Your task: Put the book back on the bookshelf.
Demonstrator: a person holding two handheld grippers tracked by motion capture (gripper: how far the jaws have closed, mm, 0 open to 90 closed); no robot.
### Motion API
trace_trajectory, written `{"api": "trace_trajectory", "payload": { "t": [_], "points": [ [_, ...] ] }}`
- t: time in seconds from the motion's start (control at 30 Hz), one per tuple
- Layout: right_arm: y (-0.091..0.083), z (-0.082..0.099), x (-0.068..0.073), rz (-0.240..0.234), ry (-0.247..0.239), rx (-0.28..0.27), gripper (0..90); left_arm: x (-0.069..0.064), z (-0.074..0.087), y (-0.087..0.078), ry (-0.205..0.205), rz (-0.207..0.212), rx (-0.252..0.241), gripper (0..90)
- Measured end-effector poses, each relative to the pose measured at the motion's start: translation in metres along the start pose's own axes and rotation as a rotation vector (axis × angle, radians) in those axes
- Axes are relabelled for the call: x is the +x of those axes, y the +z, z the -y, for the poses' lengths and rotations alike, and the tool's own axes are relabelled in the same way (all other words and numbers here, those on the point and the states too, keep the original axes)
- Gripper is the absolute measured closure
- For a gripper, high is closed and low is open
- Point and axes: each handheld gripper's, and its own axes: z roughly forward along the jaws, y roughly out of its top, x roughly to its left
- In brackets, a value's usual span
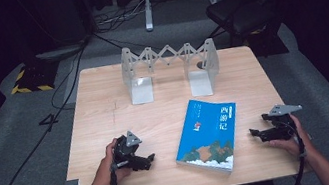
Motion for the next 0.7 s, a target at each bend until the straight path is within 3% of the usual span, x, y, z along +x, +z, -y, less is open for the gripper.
{"api": "trace_trajectory", "payload": {
  "t": [0.13, 0.33, 0.47, 0.5, 0.57, 0.7],
  "points": [
    [0.000, 0.000, 0.000, 0.001, 0.001, 0.001, 12.7, -0.011, -0.002, 0.002, 0.053, 0.041, 0.000, 0.7],
    [0.000, -0.001, 0.001, 0.007, 0.005, 0.014, 11.5, -0.015, -0.001, 0.001, 0.054, 0.044, -0.001, 0.7],
    [-0.002, -0.003, 0.006, 0.005, -0.012, 0.024, 17.5, -0.016, 0.000, 0.000, 0.069, 0.055, -0.001, 0.7],
    [-0.003, -0.006, 0.014, -0.006, -0.059, 0.029, 17.3, -0.016, 0.001, -0.001, 0.088, 0.077, 0.001, 0.4],
    [-0.003, -0.008, 0.019, -0.009, -0.079, 0.033, 17.3, -0.017, 0.002, -0.001, 0.094, 0.083, -0.001, 0.2],
    [0.000, -0.020, 0.043, -0.082, -0.177, 0.042, 22.0, -0.020, 0.003, -0.002, 0.086, 0.071, 0.000, 0.5]
  ]
}}
